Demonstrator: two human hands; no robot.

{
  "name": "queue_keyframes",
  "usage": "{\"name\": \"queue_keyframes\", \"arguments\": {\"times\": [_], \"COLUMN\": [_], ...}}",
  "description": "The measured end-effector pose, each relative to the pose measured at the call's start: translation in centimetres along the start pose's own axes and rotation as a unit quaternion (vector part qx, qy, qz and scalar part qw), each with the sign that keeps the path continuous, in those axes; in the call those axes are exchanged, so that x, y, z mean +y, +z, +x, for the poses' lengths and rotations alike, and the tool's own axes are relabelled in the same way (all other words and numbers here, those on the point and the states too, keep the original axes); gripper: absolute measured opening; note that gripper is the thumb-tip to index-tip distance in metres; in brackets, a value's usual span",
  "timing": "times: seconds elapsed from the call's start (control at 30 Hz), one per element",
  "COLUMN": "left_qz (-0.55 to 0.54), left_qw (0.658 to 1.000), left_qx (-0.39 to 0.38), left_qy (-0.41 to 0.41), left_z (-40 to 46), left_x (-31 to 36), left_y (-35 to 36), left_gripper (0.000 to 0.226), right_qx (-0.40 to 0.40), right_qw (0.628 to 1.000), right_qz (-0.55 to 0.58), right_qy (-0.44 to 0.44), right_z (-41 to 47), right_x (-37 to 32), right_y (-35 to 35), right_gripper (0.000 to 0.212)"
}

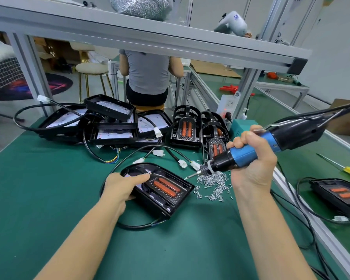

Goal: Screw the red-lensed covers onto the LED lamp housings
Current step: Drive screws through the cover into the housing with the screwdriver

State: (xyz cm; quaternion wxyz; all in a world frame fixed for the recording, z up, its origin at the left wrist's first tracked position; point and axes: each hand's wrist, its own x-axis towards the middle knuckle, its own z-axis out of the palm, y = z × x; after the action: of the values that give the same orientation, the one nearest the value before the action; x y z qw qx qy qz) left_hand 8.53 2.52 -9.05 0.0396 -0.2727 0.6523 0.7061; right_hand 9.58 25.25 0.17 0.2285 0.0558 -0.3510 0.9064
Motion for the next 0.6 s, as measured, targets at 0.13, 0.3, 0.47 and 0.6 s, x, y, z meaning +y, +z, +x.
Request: {"name": "queue_keyframes", "arguments": {"times": [0.13, 0.3, 0.47, 0.6], "left_qz": [-0.096, -0.151, -0.156, -0.155], "left_qw": [0.995, 0.986, 0.984, 0.982], "left_qx": [-0.037, -0.053, -0.054, -0.057], "left_qy": [0.007, 0.039, 0.07, 0.088], "left_z": [0.0, -0.7, -1.3, -1.8], "left_x": [-0.7, -1.7, -1.6, -1.3], "left_y": [0.0, -0.1, 0.1, 0.4], "left_gripper": [0.02, 0.031, 0.036, 0.042], "right_qx": [-0.007, -0.034, -0.056, -0.067], "right_qw": [1.0, 0.999, 0.996, 0.994], "right_qz": [-0.017, -0.042, -0.071, -0.089], "right_qy": [-0.001, 0.002, -0.004, -0.011], "right_z": [0.2, 0.1, -0.2, -0.3], "right_x": [0.3, 0.4, 0.9, 1.2], "right_y": [-0.2, -0.9, -1.0, -1.2], "right_gripper": [0.021, 0.021, 0.027, 0.023]}}
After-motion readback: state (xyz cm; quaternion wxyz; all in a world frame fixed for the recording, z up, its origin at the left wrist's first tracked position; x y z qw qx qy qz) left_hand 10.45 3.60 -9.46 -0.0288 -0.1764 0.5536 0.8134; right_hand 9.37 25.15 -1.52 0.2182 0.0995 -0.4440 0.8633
